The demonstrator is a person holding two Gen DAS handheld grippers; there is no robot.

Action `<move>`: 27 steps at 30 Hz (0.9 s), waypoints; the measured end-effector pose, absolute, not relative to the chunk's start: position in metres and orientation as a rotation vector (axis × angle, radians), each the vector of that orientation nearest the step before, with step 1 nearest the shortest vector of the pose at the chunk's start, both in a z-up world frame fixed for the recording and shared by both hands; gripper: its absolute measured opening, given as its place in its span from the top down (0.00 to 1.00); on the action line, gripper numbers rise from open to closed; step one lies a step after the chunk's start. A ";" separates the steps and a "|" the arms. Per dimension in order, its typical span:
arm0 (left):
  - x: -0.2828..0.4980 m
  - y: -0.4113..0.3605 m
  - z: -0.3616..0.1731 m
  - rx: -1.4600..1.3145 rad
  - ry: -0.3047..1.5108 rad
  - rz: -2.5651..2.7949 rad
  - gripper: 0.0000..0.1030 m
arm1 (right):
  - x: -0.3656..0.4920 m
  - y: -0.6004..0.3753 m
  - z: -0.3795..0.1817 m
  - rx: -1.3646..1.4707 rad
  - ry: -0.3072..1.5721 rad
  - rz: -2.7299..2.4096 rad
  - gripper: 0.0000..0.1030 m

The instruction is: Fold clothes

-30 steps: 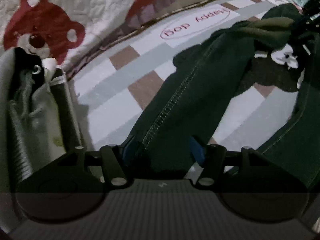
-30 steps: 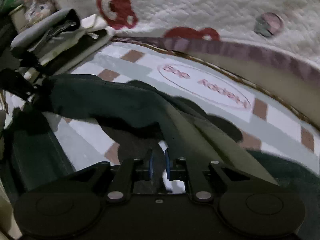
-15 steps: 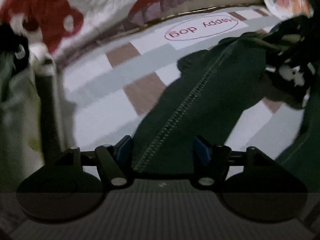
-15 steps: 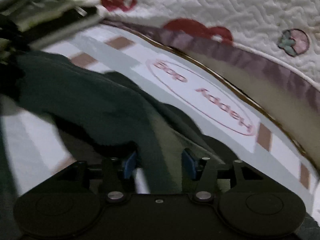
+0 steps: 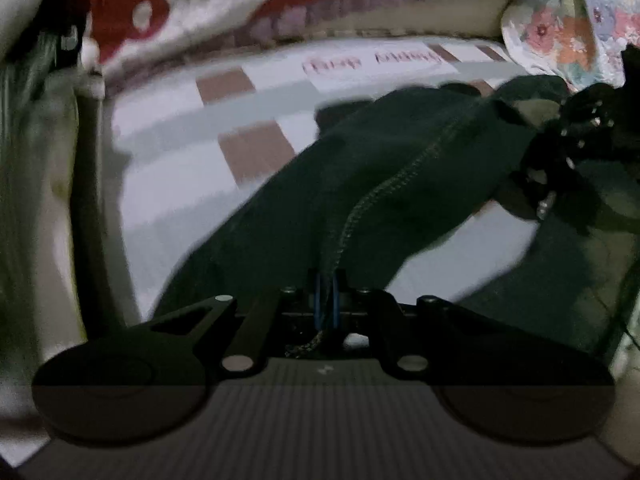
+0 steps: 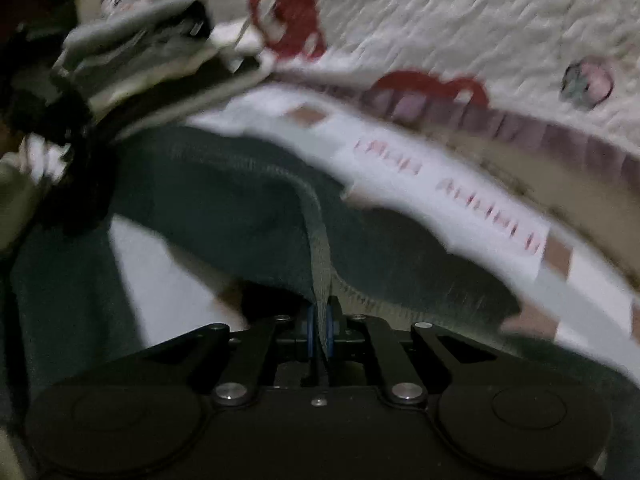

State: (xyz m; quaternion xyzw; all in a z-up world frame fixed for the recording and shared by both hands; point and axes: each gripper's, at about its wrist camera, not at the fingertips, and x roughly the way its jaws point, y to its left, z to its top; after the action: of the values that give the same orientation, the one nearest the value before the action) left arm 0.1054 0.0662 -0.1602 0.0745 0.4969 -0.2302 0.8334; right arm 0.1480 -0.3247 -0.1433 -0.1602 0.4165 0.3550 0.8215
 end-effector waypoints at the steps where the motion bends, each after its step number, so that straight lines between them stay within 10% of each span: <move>1: 0.101 0.065 -0.162 0.164 1.063 -0.492 0.95 | 0.143 -0.325 -0.149 -0.345 0.910 0.758 0.93; 17: 0.050 0.042 -0.172 0.326 1.186 -0.598 0.95 | 0.109 -0.345 -0.173 -0.262 1.069 0.792 0.85; 27: 0.064 0.087 -0.121 0.221 1.034 -0.437 0.79 | 0.170 -0.477 -0.116 0.255 0.992 0.572 0.44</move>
State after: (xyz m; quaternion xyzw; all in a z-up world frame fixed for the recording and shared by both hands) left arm 0.0641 0.0866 -0.1213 0.1044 0.4895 -0.2068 0.8407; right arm 0.1702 -0.4773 -0.1161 0.1204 0.4681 0.2699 0.8328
